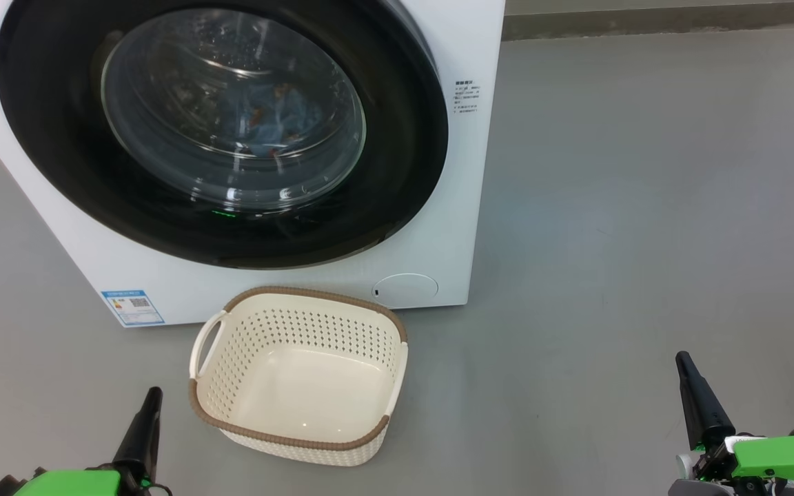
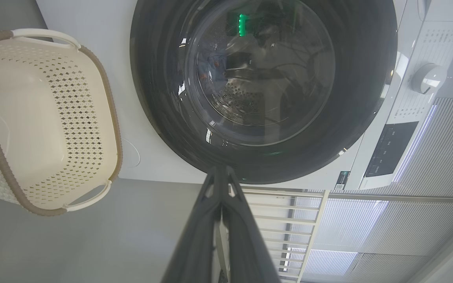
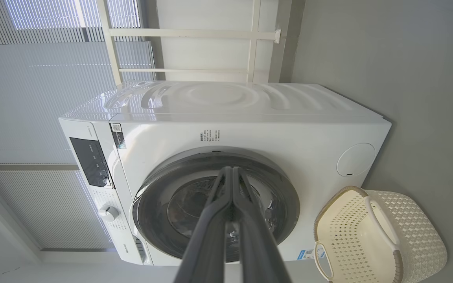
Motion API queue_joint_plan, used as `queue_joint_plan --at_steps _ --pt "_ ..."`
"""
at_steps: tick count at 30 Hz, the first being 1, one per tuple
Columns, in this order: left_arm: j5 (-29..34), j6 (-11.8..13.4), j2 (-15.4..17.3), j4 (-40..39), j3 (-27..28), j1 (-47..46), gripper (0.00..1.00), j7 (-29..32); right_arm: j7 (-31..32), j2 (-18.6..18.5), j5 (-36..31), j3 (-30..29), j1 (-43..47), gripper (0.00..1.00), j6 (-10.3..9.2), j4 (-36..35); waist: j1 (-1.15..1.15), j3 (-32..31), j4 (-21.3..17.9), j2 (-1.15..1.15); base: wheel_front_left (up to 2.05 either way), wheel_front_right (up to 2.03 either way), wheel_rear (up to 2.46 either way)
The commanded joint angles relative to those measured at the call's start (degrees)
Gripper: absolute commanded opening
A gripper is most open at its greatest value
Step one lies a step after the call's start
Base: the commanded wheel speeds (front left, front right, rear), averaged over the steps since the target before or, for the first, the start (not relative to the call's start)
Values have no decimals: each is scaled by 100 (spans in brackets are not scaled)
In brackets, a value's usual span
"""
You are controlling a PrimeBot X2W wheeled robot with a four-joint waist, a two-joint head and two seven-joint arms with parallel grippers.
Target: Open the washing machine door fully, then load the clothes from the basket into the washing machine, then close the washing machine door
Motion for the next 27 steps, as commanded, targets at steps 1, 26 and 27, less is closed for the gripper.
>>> queue_joint_plan --at_steps 1,26,27 --pt "45 -17 75 -108 190 -242 0 37 47 -17 -29 100 -231 0 10 -142 0 0 0 0 0 0 0" --pt "61 -17 61 -107 210 -244 0 53 62 -4 -44 82 -233 0 10 -141 0 0 0 0 0 0 0" --pt "62 -17 61 -107 210 -244 0 53 63 -3 -45 81 -233 0 10 -141 0 0 0 0 0 0 0"
